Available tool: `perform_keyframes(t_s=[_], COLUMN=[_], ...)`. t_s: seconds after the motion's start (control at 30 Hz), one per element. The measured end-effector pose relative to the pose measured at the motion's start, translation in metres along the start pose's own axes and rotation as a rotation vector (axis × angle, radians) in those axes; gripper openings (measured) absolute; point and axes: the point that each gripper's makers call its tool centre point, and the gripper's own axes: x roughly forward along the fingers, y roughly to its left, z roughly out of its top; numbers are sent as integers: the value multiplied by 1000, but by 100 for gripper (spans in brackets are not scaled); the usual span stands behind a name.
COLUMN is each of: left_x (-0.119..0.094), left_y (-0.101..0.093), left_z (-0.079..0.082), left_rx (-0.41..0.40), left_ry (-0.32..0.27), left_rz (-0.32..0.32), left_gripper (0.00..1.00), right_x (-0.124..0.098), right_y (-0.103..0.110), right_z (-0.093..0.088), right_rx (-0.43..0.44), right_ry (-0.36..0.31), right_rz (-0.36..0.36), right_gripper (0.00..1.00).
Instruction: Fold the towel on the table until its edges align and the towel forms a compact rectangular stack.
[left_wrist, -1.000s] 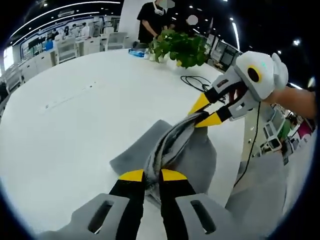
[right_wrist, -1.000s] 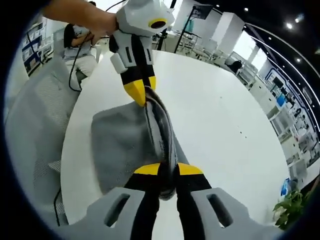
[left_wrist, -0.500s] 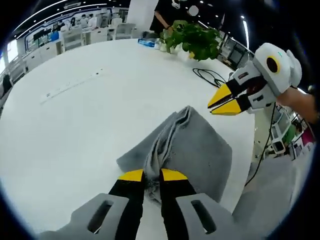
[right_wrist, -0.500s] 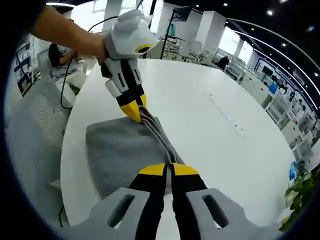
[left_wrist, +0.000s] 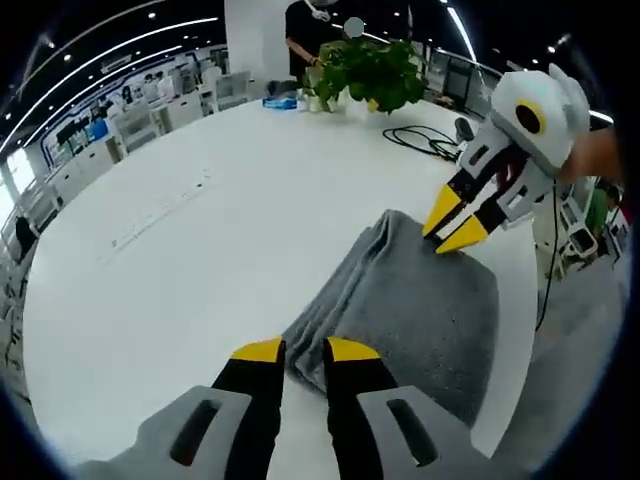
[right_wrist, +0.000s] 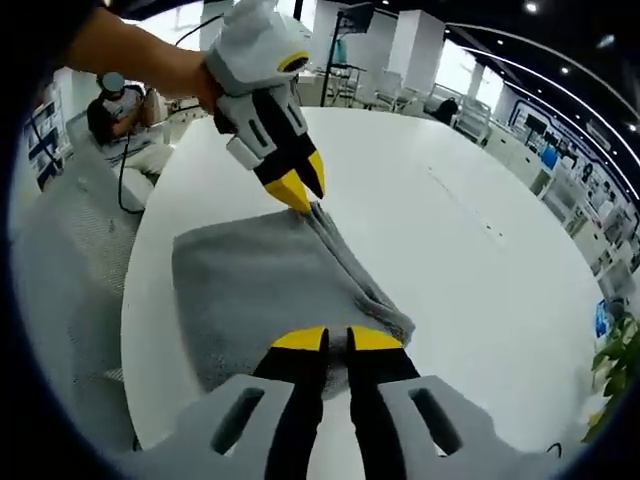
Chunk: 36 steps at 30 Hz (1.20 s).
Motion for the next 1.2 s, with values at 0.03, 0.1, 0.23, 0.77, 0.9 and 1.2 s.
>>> perform_keyframes(t_s=[0.03,0.1,0.23,0.77,0.9,1.2], left_x=[-3,-6,-6,15,18,25], left_y=[-1,-5,-19,-29,-27,-26], left_z=[1,2,-3,-23,-23,-28], left_rx=[-7,-28,-11,77,91,123], left_ry=[-13,-18,-18,75,88,89], left_rz=[-3,-19,-54,-34,-31,-25], left_gripper=[16,16,17,23,23,23], right_x=[3,7,13,28,36,30], right_y=[-2,-7,-17,-20,-28,-35], right_z=[-2,-8,-22,0,-9,-16], right_rx=[9,31,55,45,98,165], right_ry=[3,11,44,-48,-41,-47], right_rz=[-3,-11,-45,1,-7,-32], right_gripper=[5,5,6,12,12,11])
